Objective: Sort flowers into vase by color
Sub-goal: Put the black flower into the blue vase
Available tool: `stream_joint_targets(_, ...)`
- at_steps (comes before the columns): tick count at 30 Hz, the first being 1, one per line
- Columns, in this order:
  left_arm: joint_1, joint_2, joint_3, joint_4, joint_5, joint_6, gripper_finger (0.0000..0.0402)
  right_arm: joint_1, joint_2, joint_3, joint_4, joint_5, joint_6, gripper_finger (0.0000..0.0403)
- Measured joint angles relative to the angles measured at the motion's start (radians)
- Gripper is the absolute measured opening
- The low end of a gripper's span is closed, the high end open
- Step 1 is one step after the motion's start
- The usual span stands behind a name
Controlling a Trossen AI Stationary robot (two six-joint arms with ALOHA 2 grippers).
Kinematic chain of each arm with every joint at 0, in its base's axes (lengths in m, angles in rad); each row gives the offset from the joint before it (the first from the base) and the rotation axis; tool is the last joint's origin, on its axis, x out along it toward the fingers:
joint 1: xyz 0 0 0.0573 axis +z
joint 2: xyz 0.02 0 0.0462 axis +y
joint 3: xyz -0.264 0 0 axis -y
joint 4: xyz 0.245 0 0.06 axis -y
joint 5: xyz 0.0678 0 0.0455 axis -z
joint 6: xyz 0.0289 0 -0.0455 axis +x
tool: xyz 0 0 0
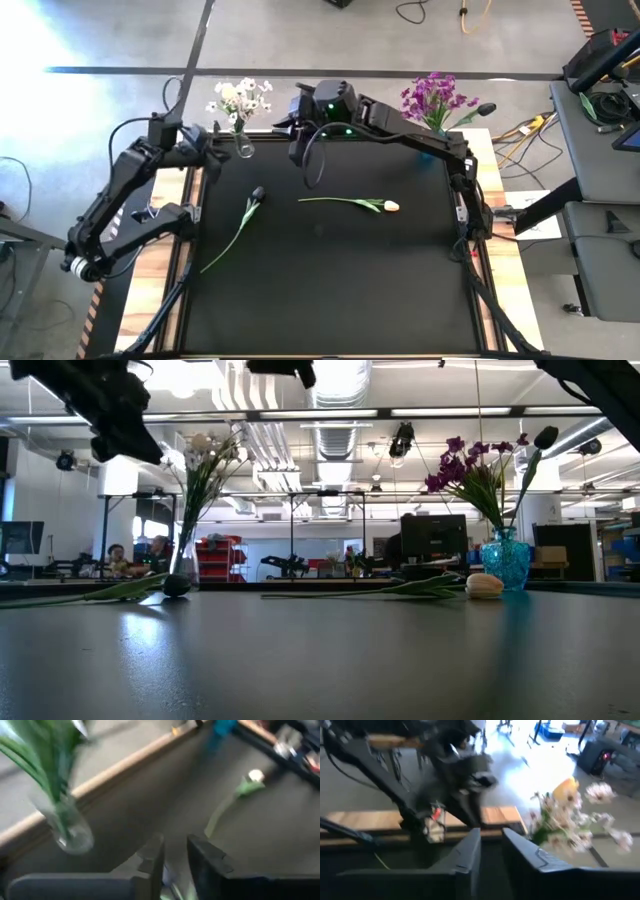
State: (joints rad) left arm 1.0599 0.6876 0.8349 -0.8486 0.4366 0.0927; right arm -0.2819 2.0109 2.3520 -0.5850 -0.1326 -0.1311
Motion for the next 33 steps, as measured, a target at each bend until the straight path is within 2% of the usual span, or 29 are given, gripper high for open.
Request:
stream_joint_targets(3, -0.071, -0.007, 0.016, -0.087, 0.0, -0.038, 0.0035, -0.022, 0.002, -0.011, -0.05, -0.025, -0.015, 0.0017)
stream_joint_targets(6, -0.167, -0.015, -0.006, -0.098, -0.019, -0.123, 0.0008, -0.036, 0.002, -0.054, -0.035, -0.075, -0.014, 0.0011)
stream_joint_targets(12, -0.418, -0.019, -0.106, -0.1, -0.202, -0.365, 0.0003, -0.046, -0.007, -0.138, -0.035, -0.085, -0.007, 0.0009)
stream_joint_targets(17, -0.599, -0.014, -0.21, -0.056, -0.252, -0.603, 0.0002, -0.046, -0.051, -0.191, -0.027, -0.086, -0.011, 0.0009)
stream_joint_targets(20, -0.666, -0.008, -0.256, -0.049, -0.283, -0.691, 0.0018, -0.052, -0.083, -0.234, -0.023, -0.088, -0.011, 0.0009)
stream_joint_targets(24, -0.7, 0.012, -0.304, -0.04, -0.285, -0.759, 0.0059, -0.061, -0.129, -0.298, -0.001, -0.085, -0.008, 0.0009)
stream_joint_targets(30, -0.708, 0.058, -0.385, 0.055, -0.192, -0.798, 0.0134, -0.066, -0.18, -0.351, -0.001, -0.084, 0.004, 0.0009)
stream_joint_targets(33, -0.71, 0.09, -0.411, 0.092, -0.201, -0.827, 0.0159, -0.066, -0.197, -0.369, -0.001, -0.077, 0.007, 0.0009)
